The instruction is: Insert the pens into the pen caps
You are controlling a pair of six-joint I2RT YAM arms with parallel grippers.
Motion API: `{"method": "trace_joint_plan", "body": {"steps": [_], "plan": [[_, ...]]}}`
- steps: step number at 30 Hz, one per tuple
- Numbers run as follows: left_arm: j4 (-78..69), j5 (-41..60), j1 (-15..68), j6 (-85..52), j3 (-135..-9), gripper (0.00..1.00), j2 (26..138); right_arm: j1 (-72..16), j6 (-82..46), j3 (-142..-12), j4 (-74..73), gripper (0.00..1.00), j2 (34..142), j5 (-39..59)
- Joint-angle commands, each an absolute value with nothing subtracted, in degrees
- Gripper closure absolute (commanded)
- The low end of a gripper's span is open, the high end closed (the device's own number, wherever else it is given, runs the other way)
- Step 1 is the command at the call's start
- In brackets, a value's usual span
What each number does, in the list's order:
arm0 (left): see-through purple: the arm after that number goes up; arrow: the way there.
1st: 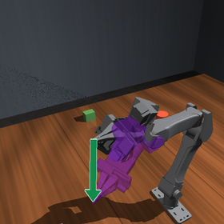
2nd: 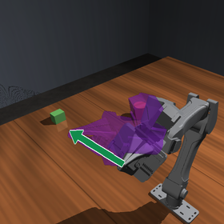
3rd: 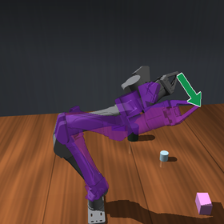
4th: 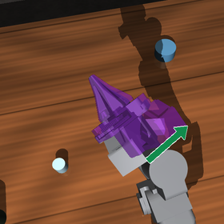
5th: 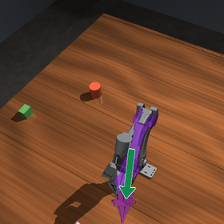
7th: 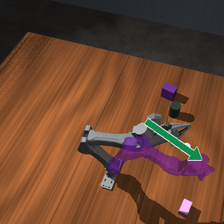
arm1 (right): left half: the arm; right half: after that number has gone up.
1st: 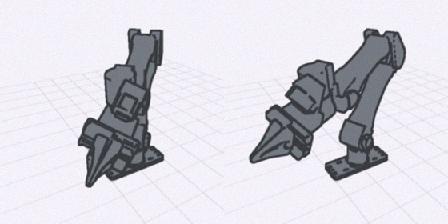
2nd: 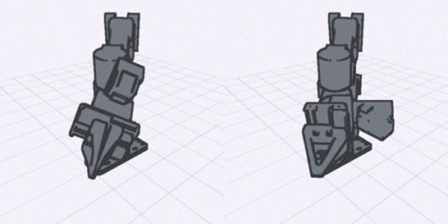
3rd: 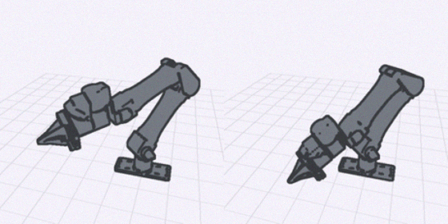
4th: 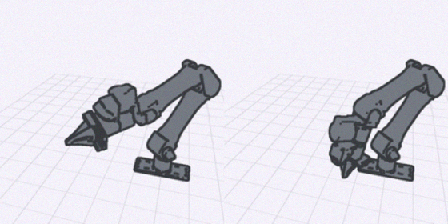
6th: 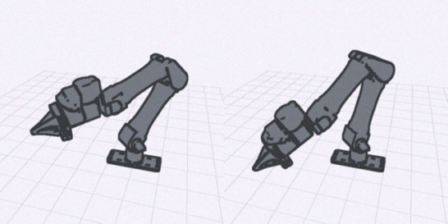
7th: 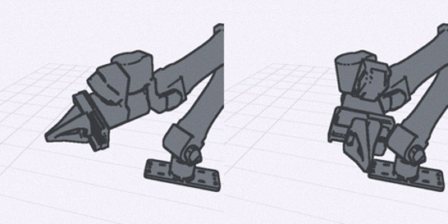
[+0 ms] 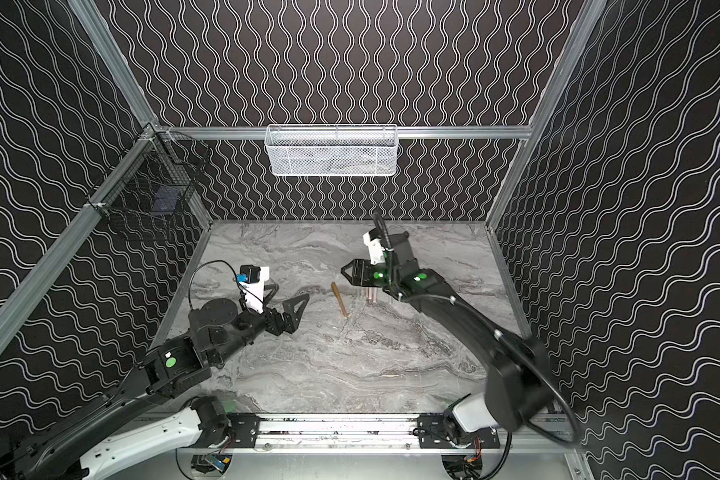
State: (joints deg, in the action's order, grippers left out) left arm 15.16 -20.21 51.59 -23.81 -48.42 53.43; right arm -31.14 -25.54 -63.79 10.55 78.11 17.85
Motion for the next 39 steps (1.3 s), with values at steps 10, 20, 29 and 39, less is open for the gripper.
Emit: {"method": "trace_joint_plan", "body": {"steps": [10, 20, 29, 39], "plan": [[-13.8, -35.5, 47.9, 2.2, -30.6, 0.01, 55.1, -29.8, -10.6, -42.1, 2.3, 0.00, 60.5, -24.1], [-38.5, -22.1, 21.9, 4.3, -20.6, 0.01, 67.6, -8.9, 0.9, -21.0, -29.0, 0.00, 54.4, -11.0], [-47.6, -11.8, 10.9, 3.8, -20.0, 0.01, 82.3, -5.9, 2.5, -16.3, -36.8, 0.00, 57.7, -7.0], [-69.7, -15.1, 4.8, 2.0, -17.1, 0.01, 96.6, -3.6, 2.3, -9.7, -49.7, 0.00, 63.3, -7.2]]}}
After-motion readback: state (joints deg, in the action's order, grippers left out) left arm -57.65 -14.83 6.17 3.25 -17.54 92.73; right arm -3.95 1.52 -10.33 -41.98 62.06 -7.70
